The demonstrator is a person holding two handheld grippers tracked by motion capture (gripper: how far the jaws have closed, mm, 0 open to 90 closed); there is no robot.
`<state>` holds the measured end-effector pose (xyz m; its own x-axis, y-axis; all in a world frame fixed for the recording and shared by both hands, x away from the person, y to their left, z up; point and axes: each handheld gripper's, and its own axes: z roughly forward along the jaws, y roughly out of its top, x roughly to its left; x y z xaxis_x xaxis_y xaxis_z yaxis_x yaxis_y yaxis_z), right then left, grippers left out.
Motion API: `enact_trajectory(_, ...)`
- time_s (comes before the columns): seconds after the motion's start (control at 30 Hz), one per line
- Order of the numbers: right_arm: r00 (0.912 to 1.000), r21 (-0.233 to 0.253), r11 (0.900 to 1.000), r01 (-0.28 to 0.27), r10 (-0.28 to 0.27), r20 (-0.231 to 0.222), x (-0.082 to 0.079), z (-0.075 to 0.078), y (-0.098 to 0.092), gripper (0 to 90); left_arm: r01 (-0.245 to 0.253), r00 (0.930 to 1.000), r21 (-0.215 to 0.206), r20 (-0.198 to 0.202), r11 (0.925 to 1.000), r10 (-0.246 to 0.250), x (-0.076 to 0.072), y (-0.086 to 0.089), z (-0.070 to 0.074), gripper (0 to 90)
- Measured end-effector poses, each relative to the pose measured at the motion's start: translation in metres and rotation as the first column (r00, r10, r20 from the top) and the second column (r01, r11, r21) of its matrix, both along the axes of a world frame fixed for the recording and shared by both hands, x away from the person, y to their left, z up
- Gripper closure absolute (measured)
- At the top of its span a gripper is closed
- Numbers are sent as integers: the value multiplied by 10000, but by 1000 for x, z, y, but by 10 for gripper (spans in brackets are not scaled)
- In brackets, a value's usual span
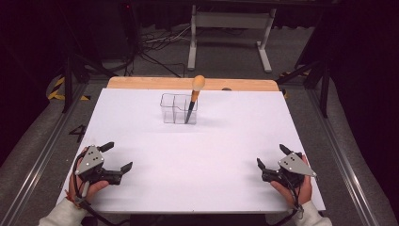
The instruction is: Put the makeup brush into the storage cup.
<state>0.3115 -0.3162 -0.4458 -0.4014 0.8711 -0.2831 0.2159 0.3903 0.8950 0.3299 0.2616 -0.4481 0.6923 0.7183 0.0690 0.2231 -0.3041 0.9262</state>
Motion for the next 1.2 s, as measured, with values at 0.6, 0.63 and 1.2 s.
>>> enact_trajectory(0.6, 9999, -171, 9998, -61, 63, 130, -2, 3, 4, 85, 231, 9995, -242, 218, 9994, -226, -3, 1, 4, 40)
enact_trajectory(0.63, 9999, -177, 9998, -37, 39, 115, -2, 3, 4, 85, 228, 9995, -258, 244, 9994, -222, -3, 1, 4, 40)
enact_trajectory(1.2, 9997, -68, 10000, -7, 8, 259, -2, 4, 1, 86, 170, 9995, -372, 272, 9992, -160, 0, 3, 5, 37)
